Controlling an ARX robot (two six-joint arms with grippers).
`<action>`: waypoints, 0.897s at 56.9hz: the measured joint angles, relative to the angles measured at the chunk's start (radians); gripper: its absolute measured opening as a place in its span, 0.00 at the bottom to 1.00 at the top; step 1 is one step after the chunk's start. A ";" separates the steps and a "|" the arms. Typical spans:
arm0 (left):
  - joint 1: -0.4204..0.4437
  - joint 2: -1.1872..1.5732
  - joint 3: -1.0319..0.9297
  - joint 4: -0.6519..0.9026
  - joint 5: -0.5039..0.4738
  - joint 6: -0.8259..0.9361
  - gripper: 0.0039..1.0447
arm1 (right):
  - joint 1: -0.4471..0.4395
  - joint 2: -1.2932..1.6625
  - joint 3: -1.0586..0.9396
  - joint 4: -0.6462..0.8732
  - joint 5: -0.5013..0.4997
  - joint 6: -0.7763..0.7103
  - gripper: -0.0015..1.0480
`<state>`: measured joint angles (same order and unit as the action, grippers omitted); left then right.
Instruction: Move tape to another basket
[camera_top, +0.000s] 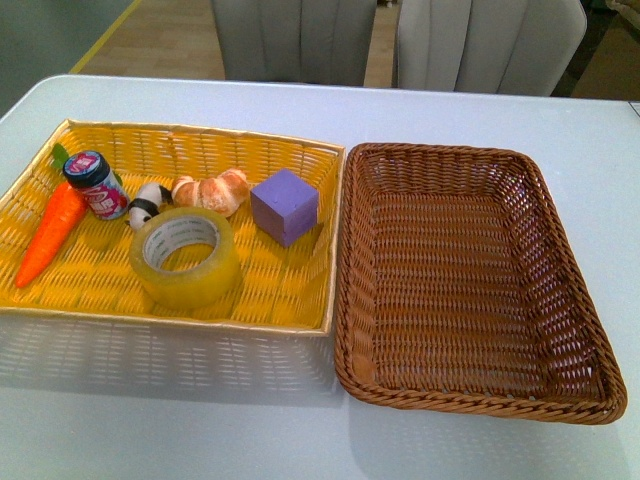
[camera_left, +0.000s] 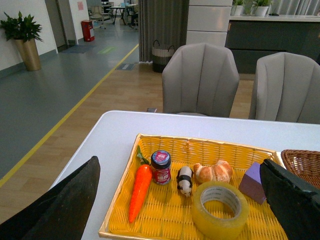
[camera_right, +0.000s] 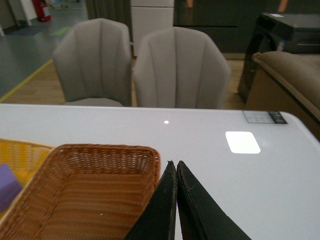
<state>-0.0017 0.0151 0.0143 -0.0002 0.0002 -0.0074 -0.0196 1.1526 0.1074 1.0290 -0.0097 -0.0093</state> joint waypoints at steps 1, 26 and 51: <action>0.000 0.000 0.000 0.000 0.000 0.000 0.92 | 0.007 -0.015 -0.006 -0.010 -0.001 0.000 0.02; 0.000 0.000 0.000 0.000 0.000 0.000 0.92 | 0.016 -0.379 -0.083 -0.290 0.010 0.002 0.02; 0.000 0.000 0.000 0.000 0.000 0.000 0.92 | 0.016 -0.689 -0.085 -0.571 0.010 0.002 0.02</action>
<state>-0.0017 0.0151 0.0143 -0.0002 0.0002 -0.0074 -0.0036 0.4633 0.0227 0.4580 -0.0002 -0.0078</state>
